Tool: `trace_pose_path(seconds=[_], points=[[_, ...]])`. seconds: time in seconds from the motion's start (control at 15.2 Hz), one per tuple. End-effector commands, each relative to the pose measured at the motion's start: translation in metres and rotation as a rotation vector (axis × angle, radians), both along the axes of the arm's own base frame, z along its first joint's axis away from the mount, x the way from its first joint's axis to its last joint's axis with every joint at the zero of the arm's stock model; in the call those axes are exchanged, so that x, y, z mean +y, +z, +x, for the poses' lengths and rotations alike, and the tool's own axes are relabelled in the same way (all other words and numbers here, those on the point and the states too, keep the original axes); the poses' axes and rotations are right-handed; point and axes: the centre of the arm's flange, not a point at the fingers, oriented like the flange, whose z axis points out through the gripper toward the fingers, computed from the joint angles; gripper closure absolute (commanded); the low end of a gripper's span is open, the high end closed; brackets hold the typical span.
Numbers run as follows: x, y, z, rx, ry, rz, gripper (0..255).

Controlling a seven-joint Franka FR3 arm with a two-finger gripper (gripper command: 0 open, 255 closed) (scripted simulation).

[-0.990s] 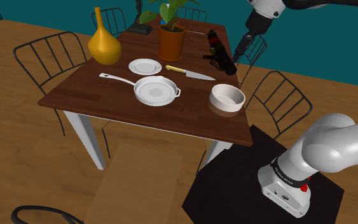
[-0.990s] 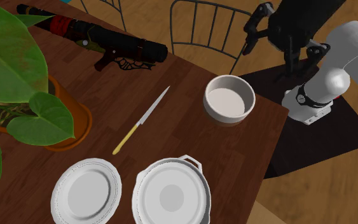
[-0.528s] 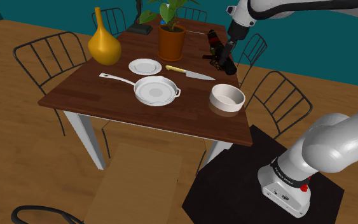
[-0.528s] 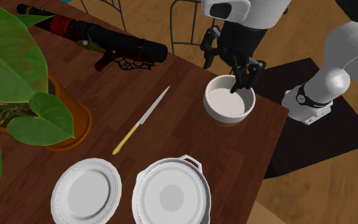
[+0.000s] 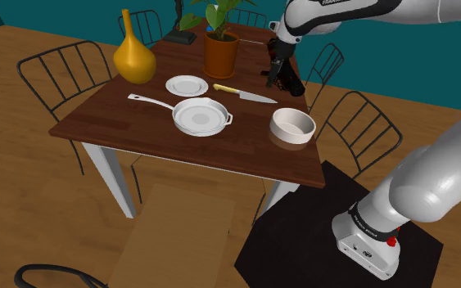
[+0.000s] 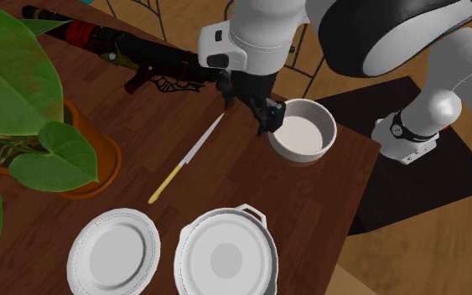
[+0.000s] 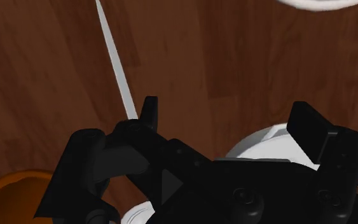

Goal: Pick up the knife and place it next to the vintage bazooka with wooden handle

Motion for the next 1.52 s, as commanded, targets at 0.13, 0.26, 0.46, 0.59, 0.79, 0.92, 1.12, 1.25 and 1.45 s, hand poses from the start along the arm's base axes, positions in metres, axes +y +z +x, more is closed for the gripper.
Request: trace_pose_path(seconds=[0.13,0.26,0.46,0.59,0.79,0.92,1.12,1.25,1.45], points=[[-0.009,-0.032,0.046,0.02,0.061,-0.009,0],[-0.013,-0.048,0.069,0.029,0.091,-0.013,0],[-0.017,-0.072,0.102,0.044,0.135,-0.019,0],[-0.019,-0.089,0.124,0.053,0.165,-0.024,0],[-0.021,-0.111,0.153,0.066,0.205,-0.029,0],[-0.021,-0.121,0.154,0.066,0.205,-0.029,0],[-0.021,-0.137,0.154,0.066,0.205,-0.029,0],[-0.021,-0.148,0.154,0.066,0.205,-0.029,0],[-0.021,-0.151,0.154,0.066,0.205,-0.029,0]])
